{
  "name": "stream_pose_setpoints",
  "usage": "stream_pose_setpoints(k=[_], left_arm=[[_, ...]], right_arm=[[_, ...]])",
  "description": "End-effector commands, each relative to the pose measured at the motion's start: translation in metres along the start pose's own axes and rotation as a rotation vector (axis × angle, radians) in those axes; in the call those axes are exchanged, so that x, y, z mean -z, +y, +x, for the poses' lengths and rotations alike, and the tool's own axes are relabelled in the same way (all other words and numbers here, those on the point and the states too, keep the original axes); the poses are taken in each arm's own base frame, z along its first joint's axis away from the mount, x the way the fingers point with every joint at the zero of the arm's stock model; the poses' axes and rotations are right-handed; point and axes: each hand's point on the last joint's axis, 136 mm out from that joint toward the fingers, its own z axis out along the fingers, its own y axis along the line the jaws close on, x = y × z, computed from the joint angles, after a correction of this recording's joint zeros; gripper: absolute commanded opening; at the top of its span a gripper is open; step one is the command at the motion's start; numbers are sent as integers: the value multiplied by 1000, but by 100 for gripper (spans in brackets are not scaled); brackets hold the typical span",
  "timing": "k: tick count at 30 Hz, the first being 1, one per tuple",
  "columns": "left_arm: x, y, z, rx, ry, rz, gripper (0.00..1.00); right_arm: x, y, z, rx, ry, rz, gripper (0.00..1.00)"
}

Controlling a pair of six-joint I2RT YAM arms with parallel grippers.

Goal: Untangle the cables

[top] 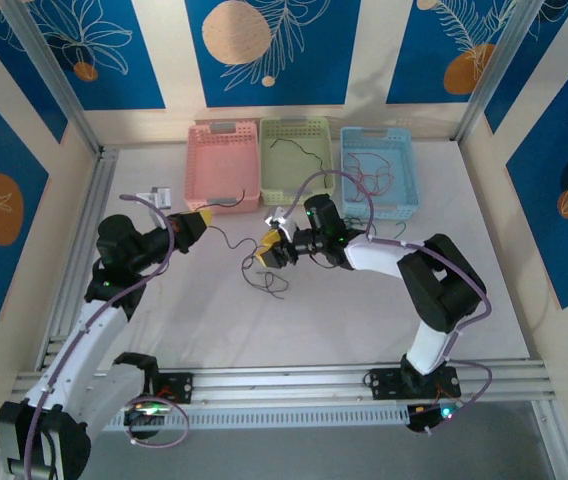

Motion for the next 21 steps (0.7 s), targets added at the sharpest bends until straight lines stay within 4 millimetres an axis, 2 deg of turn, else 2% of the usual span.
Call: stream_pose_setpoints(k=[1, 6, 10, 13, 17, 21], left_arm=[[2, -17, -9, -48, -18, 52, 0], [2, -15, -9, -44, -24, 38, 0], [5, -3, -12, -40, -47, -41, 0], [17, 21, -14, -44, -89, -203, 0], [44, 45, -18, -61, -146, -415, 0], [77, 56, -25, -79, -221, -579, 0]], right_arm=[[-4, 7, 2, 8, 30, -37, 36], [1, 7, 0, 24, 18, -18, 0], [13, -5, -7, 31, -19, 75, 0], [35, -35, -10, -25, -68, 233, 0], [85, -90, -4, -167, -133, 546, 0], [140, -127, 18, -287, -169, 842, 0]])
